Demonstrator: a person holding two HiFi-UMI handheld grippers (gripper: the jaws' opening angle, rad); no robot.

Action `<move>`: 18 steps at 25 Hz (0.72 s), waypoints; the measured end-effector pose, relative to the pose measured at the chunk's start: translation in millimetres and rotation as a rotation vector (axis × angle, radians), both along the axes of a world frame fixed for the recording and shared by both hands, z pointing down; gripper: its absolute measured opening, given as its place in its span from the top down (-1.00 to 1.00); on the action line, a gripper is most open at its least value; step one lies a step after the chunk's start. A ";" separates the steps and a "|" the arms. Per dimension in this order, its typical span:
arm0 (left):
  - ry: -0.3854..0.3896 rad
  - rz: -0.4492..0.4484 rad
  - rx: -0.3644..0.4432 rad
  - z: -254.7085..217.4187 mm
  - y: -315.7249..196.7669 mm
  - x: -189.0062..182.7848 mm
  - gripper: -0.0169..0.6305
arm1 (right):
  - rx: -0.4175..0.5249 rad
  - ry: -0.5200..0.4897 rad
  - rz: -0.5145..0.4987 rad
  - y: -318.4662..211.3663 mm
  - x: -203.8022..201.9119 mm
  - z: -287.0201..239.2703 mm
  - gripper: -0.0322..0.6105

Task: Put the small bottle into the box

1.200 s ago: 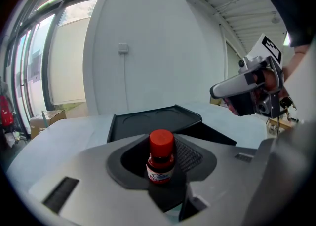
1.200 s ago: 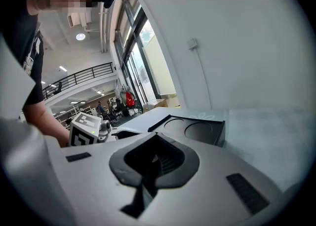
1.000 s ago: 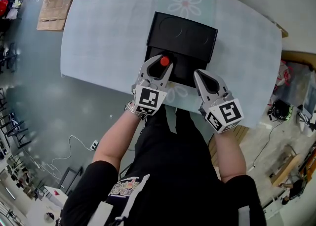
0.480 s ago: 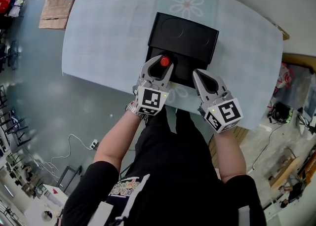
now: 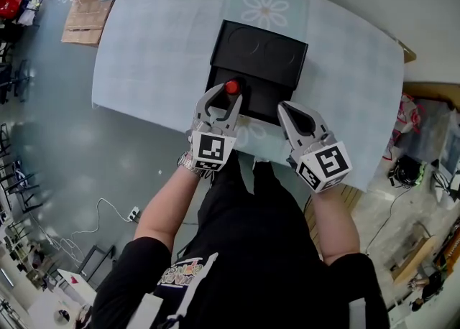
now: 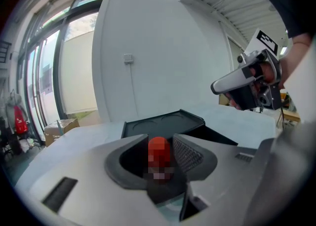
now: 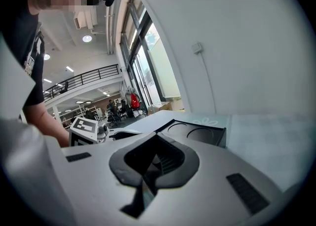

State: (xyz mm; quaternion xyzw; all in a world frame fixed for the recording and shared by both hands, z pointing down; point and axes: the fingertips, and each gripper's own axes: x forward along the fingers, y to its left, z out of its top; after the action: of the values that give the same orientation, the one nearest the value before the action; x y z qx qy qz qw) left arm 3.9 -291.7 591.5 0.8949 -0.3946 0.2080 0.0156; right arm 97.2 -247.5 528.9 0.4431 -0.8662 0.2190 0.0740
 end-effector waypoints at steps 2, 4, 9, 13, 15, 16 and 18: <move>0.005 -0.026 0.022 -12.6 8.0 -6.3 0.46 | 0.019 0.003 -0.012 5.4 0.4 -9.0 0.88; 0.010 -0.050 0.050 -27.9 17.9 -11.4 0.47 | 0.043 0.004 -0.027 11.3 1.0 -19.5 0.88; 0.044 -0.111 0.093 -66.8 51.8 -9.7 0.63 | 0.108 0.004 -0.071 32.4 13.6 -45.9 0.88; 0.098 -0.166 0.112 -108.7 79.9 -20.7 0.92 | 0.153 0.001 -0.105 47.0 8.0 -70.2 0.88; 0.119 -0.172 0.105 -127.7 94.3 -27.7 0.92 | 0.171 -0.001 -0.115 53.0 0.4 -82.6 0.88; 0.124 -0.174 0.097 -135.8 100.9 -32.2 0.92 | 0.179 -0.002 -0.118 55.8 -4.7 -88.8 0.88; 0.133 -0.172 0.086 -150.1 113.6 -41.1 0.92 | 0.196 -0.005 -0.124 61.6 -15.8 -100.8 0.88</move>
State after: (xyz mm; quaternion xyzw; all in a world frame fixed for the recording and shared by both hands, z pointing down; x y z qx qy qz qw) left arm -37.2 -178.2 441.4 0.8693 -0.4767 0.1287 0.0211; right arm 81.4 -185.9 428.1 0.3931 -0.9095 0.1291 0.0418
